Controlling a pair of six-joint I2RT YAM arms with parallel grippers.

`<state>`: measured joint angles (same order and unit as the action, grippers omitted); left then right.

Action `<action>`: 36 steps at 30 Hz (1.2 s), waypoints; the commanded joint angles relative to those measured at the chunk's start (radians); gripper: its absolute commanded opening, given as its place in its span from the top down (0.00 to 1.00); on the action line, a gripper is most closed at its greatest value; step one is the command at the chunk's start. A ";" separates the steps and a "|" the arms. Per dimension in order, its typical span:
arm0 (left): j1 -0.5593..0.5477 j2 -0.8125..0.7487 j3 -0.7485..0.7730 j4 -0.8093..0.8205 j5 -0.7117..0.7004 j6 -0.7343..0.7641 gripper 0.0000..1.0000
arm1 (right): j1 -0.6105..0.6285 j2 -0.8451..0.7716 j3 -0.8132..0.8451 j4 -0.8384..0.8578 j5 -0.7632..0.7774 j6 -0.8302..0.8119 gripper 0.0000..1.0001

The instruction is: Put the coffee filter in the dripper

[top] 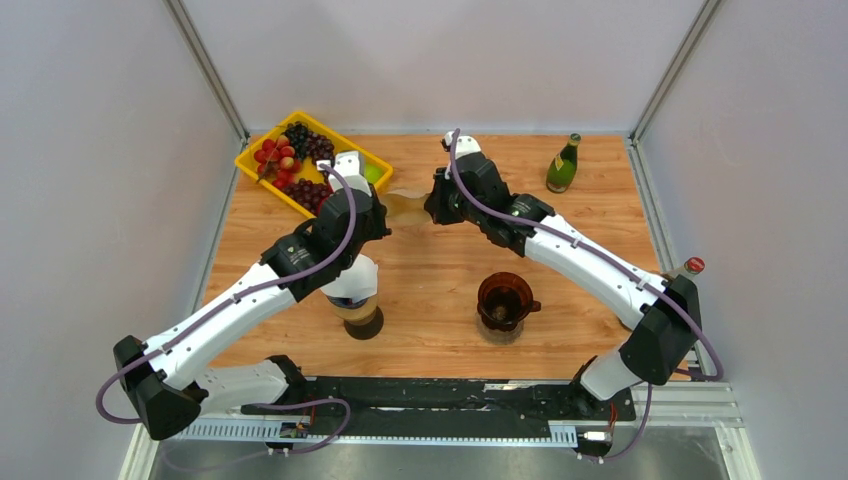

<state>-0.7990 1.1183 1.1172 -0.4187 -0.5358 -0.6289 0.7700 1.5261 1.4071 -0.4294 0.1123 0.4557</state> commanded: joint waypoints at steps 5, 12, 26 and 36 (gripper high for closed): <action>-0.003 -0.008 0.019 0.013 0.075 0.040 0.86 | -0.008 -0.045 0.022 -0.048 -0.013 -0.035 1.00; -0.003 -0.036 -0.017 0.135 0.393 0.159 0.01 | -0.016 -0.054 0.094 -0.244 0.003 -0.049 1.00; -0.003 -0.139 -0.105 0.248 0.549 0.170 0.00 | -0.052 -0.176 0.308 -0.857 -0.090 -0.088 1.00; -0.003 -0.111 -0.112 0.251 0.598 0.170 0.00 | -0.073 -0.328 0.196 -0.981 -0.348 -0.009 1.00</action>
<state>-0.7986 0.9951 1.0111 -0.2043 0.0250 -0.4797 0.7063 1.2633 1.6371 -1.3376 -0.1436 0.3882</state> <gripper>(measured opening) 0.998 0.004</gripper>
